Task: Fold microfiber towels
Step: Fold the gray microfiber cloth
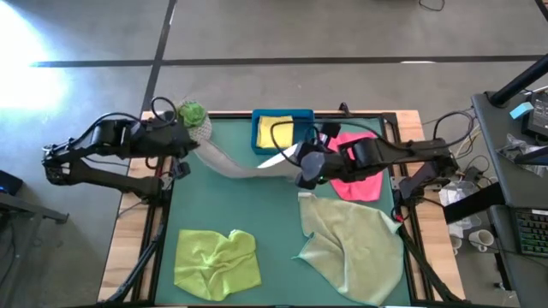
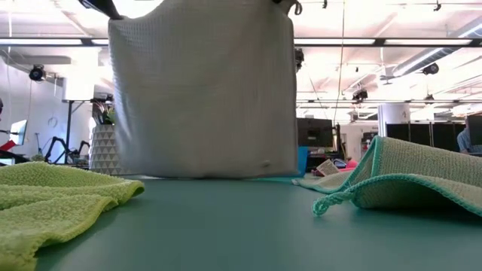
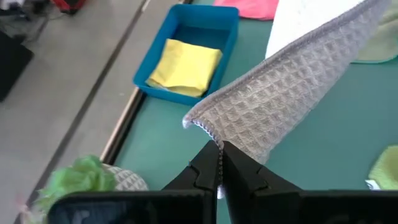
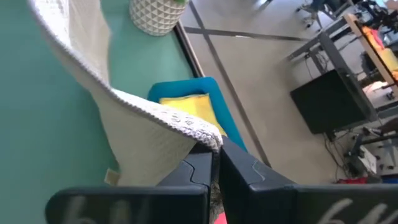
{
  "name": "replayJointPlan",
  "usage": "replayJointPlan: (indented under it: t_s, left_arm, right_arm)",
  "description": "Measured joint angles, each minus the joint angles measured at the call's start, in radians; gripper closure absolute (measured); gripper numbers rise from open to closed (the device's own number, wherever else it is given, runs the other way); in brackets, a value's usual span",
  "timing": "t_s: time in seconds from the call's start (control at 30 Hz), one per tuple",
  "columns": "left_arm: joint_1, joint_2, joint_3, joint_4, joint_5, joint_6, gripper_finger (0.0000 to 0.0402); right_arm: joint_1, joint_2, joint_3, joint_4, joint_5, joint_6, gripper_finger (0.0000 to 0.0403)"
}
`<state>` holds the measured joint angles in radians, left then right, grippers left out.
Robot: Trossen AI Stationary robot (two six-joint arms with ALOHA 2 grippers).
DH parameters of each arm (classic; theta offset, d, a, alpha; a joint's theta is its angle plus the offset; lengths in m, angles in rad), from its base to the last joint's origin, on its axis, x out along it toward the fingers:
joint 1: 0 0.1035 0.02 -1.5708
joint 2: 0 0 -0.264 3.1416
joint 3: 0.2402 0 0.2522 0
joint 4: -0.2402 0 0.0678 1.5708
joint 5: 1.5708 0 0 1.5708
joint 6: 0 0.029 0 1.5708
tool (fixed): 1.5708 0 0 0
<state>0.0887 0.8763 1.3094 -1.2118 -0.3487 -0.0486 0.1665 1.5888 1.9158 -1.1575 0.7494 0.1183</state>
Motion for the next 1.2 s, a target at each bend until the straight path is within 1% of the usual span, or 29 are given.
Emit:
replayJointPlan:
  t_s: [0.07, 0.17, 0.33, 0.43, 0.6, 0.73, 0.87, 0.93, 0.97, 1.07, 1.1, 1.2]
  left_arm:
    - [0.000, 0.006, -0.001, -0.001, 0.021, 0.000, 0.0402]
    - [0.000, 0.018, -0.001, -0.001, 0.020, 0.026, 0.0402]
    - [0.002, 0.050, 0.000, 0.008, -0.093, 0.150, 0.0402]
    - [0.006, 0.069, 0.005, 0.007, -0.133, 0.209, 0.0402]
    - [0.011, 0.086, 0.038, -0.006, -0.136, 0.230, 0.0402]
    - [0.011, 0.084, 0.072, -0.007, -0.136, 0.246, 0.0402]
    - [0.011, 0.085, 0.106, -0.003, -0.130, 0.237, 0.0402]
    - [0.010, 0.084, 0.107, -0.007, -0.070, 0.178, 0.0402]
    - [0.010, 0.081, 0.100, -0.007, -0.007, 0.126, 0.0402]
    - [0.007, 0.067, 0.044, -0.045, 0.195, -0.024, 0.0402]
    - [0.002, 0.066, 0.015, -0.068, 0.240, -0.069, 0.0402]
    - [-0.041, 0.055, -0.107, -0.104, 0.307, -0.180, 0.0402]
  right_arm:
    - [0.006, 0.013, 0.010, 0.003, -0.001, -0.004, 0.0394]
    - [0.005, 0.030, 0.031, -0.004, 0.004, -0.015, 0.0394]
    - [-0.053, 0.035, 0.053, -0.013, 0.055, -0.055, 0.0394]
    - [-0.094, 0.034, 0.064, -0.012, 0.079, -0.088, 0.0394]
    - [-0.133, 0.031, 0.096, -0.008, 0.092, -0.159, 0.0394]
    - [-0.130, 0.031, 0.126, 0.021, 0.091, -0.213, 0.0394]
    - [-0.106, 0.031, 0.142, 0.042, 0.089, -0.217, 0.0394]
    - [-0.085, 0.031, 0.144, 0.042, 0.076, -0.182, 0.0394]
    - [-0.075, 0.031, 0.140, 0.043, 0.052, -0.149, 0.0394]
    - [-0.039, 0.031, 0.114, 0.041, -0.073, -0.002, 0.0394]
    - [-0.024, 0.031, 0.096, 0.042, -0.113, 0.046, 0.0394]
    - [0.031, 0.043, 0.035, 0.040, -0.177, 0.192, 0.0394]
